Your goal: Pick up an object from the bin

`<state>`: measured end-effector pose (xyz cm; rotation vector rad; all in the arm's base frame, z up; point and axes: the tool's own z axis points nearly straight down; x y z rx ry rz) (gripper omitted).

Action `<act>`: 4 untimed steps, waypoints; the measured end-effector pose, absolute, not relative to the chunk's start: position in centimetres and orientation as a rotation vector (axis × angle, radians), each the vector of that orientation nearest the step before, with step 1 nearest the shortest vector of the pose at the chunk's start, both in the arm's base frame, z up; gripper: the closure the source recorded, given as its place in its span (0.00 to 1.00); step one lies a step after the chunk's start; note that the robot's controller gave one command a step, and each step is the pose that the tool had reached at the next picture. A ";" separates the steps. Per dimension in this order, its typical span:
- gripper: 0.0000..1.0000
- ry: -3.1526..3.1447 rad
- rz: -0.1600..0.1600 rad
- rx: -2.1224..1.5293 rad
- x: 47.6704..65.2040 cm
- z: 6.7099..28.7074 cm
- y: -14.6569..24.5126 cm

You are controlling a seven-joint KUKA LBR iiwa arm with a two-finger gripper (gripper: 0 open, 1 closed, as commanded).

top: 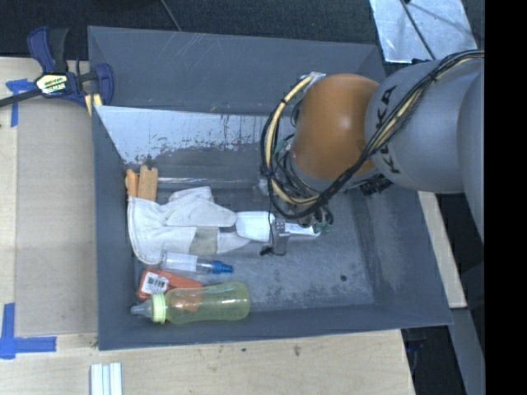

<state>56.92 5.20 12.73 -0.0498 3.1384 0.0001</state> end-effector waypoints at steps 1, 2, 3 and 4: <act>0.00 3.140 0.000 -0.062 56.3 12.3 5.6; 1.00 3.137 -0.001 -0.044 57.5 7.1 3.1; 1.00 3.137 -0.001 -0.044 57.5 7.1 3.1; 1.00 3.133 -0.001 -0.041 58.6 23.5 -0.1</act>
Offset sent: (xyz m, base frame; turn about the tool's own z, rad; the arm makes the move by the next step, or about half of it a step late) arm 0.0049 -0.0195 -0.0573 0.0026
